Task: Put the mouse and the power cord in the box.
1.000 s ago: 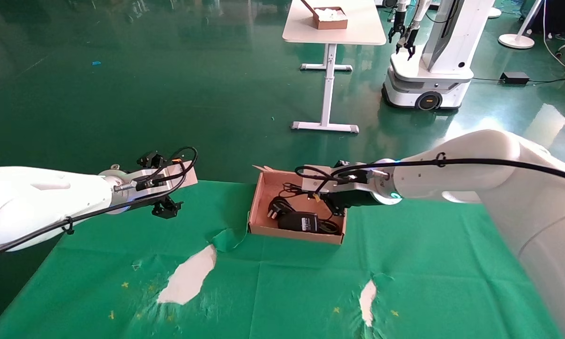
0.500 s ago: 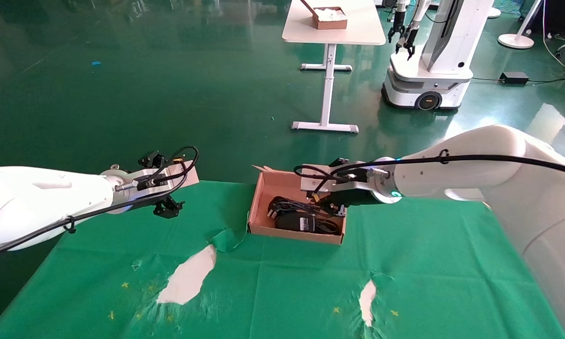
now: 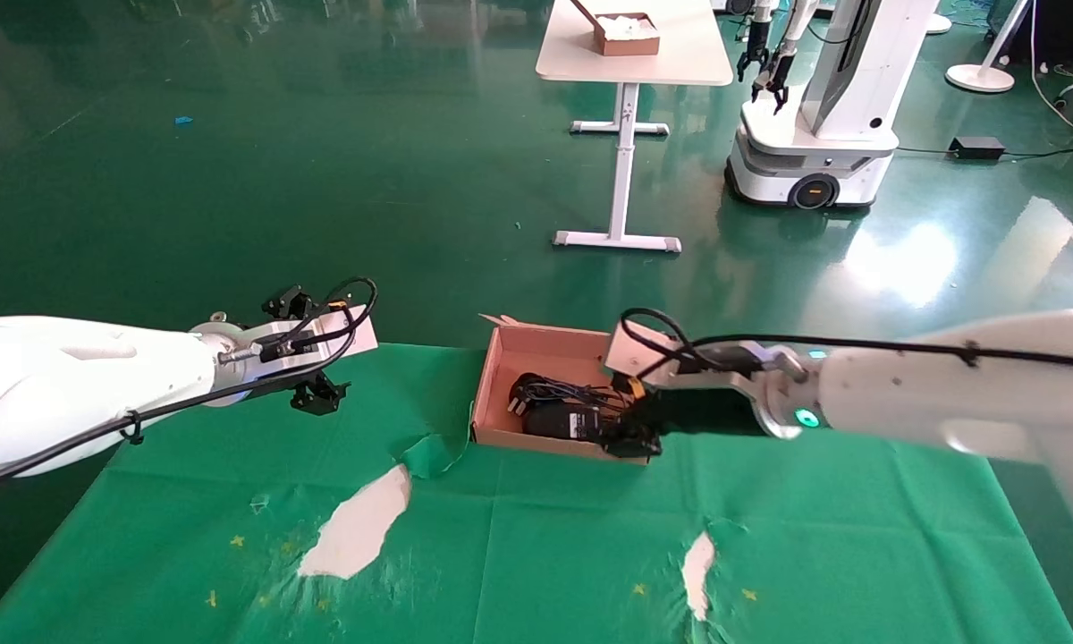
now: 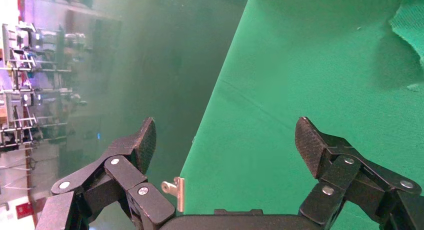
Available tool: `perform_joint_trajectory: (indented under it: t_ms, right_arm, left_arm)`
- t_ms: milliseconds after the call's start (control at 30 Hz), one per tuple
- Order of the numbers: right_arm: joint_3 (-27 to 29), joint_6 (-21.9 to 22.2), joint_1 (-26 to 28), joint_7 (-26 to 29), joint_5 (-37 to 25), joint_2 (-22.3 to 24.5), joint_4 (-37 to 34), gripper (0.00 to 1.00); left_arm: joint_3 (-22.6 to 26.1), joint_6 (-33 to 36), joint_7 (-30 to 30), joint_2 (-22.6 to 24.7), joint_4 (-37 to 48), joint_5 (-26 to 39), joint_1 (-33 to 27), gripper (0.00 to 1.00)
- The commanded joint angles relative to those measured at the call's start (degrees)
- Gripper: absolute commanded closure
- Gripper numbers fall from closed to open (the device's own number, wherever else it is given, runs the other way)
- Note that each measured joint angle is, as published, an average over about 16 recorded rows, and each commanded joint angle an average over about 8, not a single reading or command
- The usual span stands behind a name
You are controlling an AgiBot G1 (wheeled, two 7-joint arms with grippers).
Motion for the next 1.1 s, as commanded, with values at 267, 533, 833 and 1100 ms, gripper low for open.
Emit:
perform_joint_trajectory:
  t_ms: [267,533,833,1100]
  right_arm:
    - [4.1,-5.3,-5.7,2.4,10.2,6.6,7.6,0.00]
    - [7.7,-9.9,-10.6,4.5,19.1,12.3,14.2,0.00]
    - [11.8,-15.1,-16.2,6.9,29.1,18.7,21.6,0.00]
    - [15.4,-19.7,-21.1,9.0,37.9,24.5,28.2,0.00]
  left_arm:
    - [-0.3,0.3,0.1,-0.2,-0.2,-0.3,0.2,0.00]
    - [-7.0,5.7,3.1,-2.8,-3.3,-7.6,4.0,0.00]
    - [-17.0,13.9,7.6,-6.8,-7.8,-18.8,9.8,0.00]
    - [-25.9,21.1,11.6,-10.4,-11.8,-28.7,14.9,0.00]
